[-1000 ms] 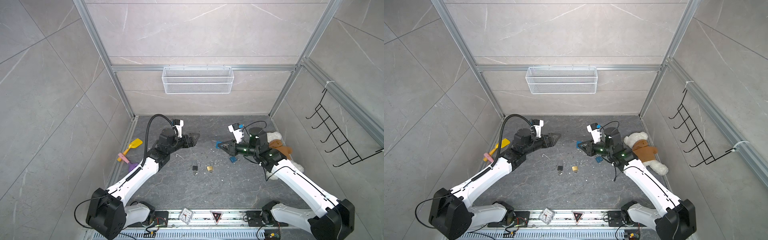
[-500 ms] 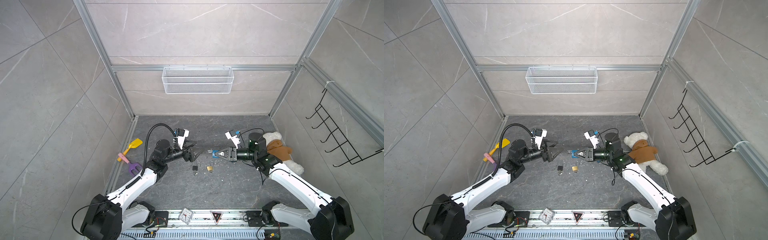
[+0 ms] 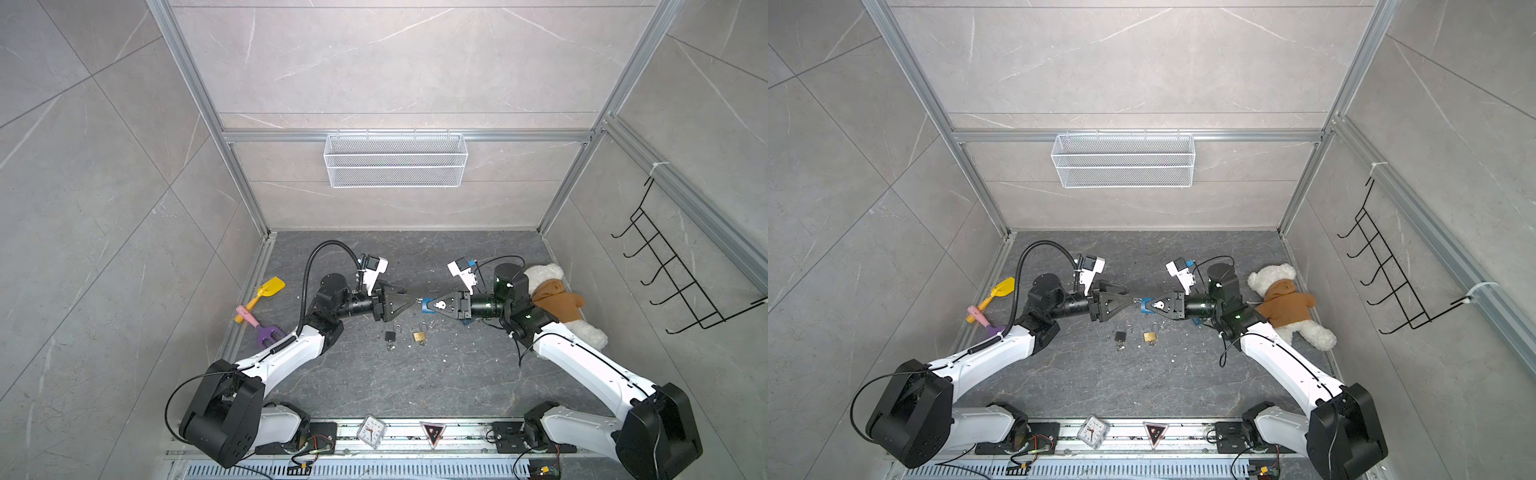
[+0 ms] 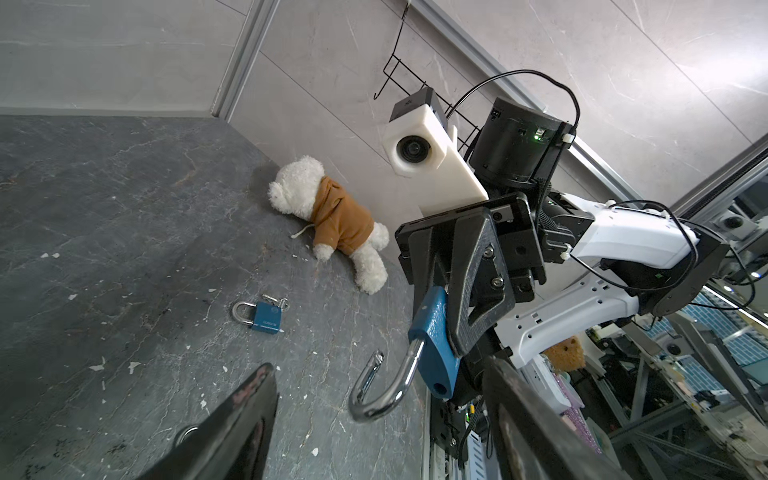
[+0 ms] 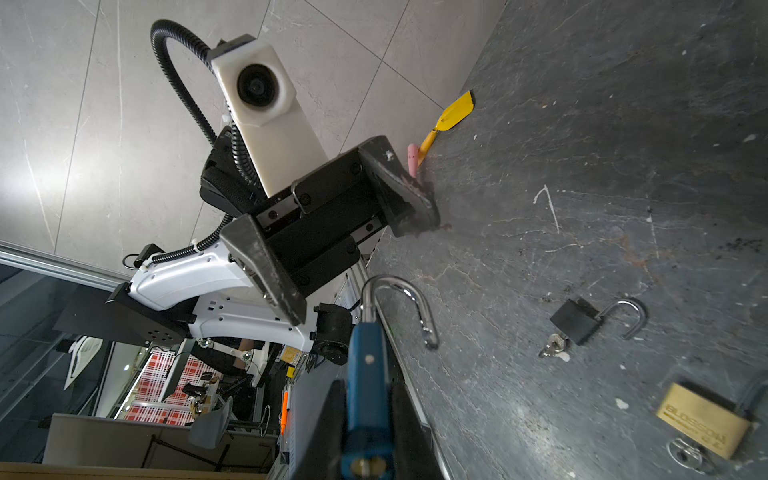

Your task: Lock with the key

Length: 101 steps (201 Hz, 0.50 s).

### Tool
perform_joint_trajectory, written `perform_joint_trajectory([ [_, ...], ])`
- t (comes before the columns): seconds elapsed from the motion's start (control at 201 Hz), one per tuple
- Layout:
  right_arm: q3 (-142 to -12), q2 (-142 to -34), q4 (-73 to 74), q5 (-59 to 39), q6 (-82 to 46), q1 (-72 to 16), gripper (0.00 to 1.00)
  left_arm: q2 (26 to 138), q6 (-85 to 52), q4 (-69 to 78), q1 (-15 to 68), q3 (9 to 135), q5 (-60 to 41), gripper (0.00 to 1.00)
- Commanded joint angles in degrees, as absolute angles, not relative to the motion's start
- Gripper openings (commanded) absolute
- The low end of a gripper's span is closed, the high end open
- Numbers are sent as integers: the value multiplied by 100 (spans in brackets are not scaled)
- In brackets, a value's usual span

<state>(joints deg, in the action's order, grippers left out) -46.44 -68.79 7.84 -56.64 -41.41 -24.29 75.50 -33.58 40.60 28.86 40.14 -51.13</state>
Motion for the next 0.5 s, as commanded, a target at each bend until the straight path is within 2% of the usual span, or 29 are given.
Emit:
perform_joint_trajectory([
  [0.0, -4673, -6870, 1264, -5635, -4295, -2409, 0, 7571, -3614, 4647, 2899, 4233, -5370, 78],
  [0.498, -4649, -6910, 1524, -5546, -4510, -2409, 0, 7673, -3794, 4883, 3003, 4245, -5603, 68],
])
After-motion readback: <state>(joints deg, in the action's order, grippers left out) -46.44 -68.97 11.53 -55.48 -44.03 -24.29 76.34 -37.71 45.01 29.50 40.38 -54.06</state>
